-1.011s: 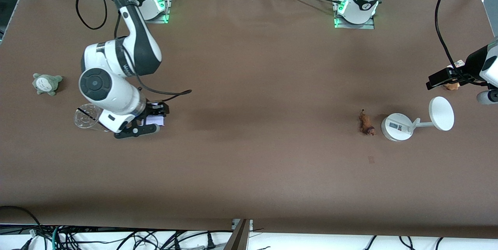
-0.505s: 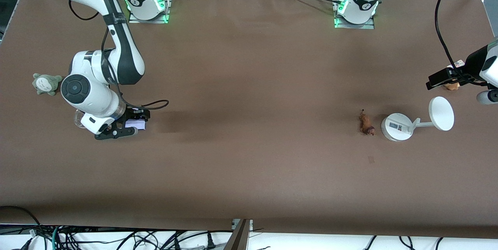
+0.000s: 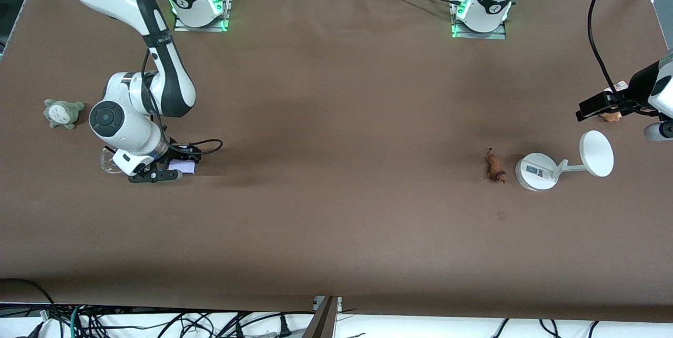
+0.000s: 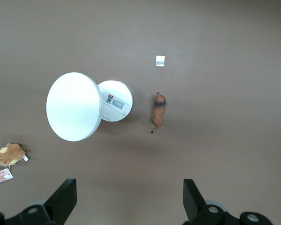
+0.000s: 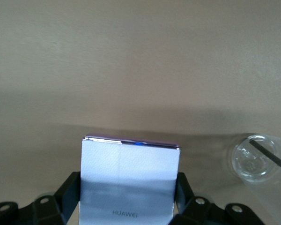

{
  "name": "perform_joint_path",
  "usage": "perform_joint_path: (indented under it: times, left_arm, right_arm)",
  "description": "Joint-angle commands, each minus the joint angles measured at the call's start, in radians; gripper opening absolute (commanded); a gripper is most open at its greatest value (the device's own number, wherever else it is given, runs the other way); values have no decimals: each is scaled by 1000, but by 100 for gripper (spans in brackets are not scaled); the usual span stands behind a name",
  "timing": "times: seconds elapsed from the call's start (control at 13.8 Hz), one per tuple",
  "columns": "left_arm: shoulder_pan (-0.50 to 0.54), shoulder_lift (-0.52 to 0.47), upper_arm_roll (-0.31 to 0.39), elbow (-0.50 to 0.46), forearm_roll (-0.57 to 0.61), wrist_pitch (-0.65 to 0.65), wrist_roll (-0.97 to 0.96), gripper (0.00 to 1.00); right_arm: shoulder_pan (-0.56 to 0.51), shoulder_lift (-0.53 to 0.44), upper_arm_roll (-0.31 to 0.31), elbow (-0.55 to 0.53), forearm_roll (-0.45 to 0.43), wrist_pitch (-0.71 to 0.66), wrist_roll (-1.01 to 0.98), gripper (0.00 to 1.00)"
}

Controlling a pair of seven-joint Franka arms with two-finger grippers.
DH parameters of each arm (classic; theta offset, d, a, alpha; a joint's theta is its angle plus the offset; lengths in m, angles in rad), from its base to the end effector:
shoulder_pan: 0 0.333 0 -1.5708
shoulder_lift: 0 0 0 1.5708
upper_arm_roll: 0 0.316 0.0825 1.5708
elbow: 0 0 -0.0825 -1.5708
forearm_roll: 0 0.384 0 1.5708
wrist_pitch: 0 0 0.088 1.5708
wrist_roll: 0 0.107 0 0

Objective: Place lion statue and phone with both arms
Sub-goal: 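Lower the phone onto the table beside the clear cup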

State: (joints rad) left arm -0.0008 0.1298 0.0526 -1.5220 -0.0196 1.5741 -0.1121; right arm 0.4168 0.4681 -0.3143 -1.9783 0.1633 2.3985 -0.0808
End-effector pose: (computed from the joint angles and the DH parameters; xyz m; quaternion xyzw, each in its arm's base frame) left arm 0.5909 0.0266 0.5734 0.9958 0.0821 -0.0389 0.0052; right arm 0.6065 0.0697 0.2376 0.9988 0.0459 -0.0092 0.0157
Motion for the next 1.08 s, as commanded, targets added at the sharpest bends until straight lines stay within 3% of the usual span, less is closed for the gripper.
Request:
perform_joint_path:
  times: [0.0,0.87,0.94,1.01]
  left_arm:
    - [9,19,-7,37,12,-23,20,100]
    - [9,19,-7,37,12,-22,20,100]
    - [9,19,-7,37,12,-22,20,100]
    - [9,19,-7,37,12,-23,20,100]
  right_arm:
    - [-15,15,3,-17,28,53,-43,31]
    - [-36,76,6,-21,30,139,-70,33]
    - [-36,83,6,-19,30,142,-70,37]
    - [-38,84,6,-19,30,145,-71,55]
